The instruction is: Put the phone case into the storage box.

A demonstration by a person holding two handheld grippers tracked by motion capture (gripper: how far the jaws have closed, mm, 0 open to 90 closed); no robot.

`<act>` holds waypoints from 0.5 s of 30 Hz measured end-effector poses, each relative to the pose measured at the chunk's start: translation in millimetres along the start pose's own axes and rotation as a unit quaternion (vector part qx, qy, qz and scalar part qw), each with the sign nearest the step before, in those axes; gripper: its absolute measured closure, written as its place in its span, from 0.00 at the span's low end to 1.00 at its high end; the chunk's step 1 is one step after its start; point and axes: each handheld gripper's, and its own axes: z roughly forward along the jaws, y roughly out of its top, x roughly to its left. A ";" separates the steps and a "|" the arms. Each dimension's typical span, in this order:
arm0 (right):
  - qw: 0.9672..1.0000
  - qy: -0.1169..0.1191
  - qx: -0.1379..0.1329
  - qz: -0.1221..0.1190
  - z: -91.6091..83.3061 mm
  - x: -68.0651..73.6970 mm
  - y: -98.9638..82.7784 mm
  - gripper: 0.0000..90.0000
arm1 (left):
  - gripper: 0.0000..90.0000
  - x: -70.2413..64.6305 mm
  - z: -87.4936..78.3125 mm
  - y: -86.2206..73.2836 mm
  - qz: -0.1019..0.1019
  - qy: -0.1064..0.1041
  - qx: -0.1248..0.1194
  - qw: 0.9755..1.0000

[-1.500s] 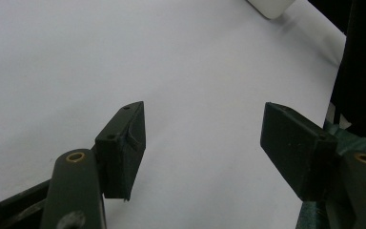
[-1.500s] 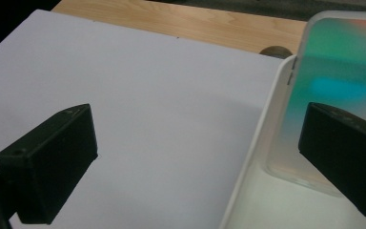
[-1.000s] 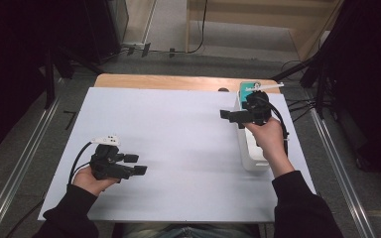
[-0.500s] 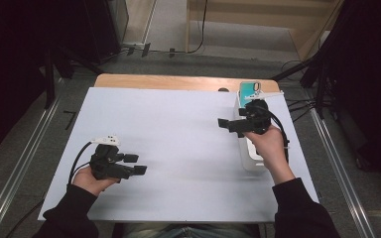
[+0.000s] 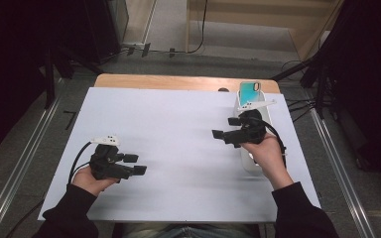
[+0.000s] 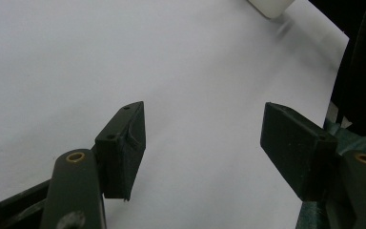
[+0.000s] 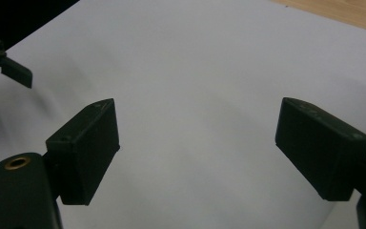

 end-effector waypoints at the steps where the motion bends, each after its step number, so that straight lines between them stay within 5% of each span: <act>1: 1.000 0.007 -0.001 -0.004 0.1 0.8 -1.1 0.15 | 0.36 -0.1 0.0 0.0 0.000 0.000 0.000 1.000; 15: 0.997 0.070 -0.003 -0.043 -1.6 14.0 -21.9 0.15 | 0.36 0.0 -0.4 0.0 0.000 -0.001 -0.002 1.000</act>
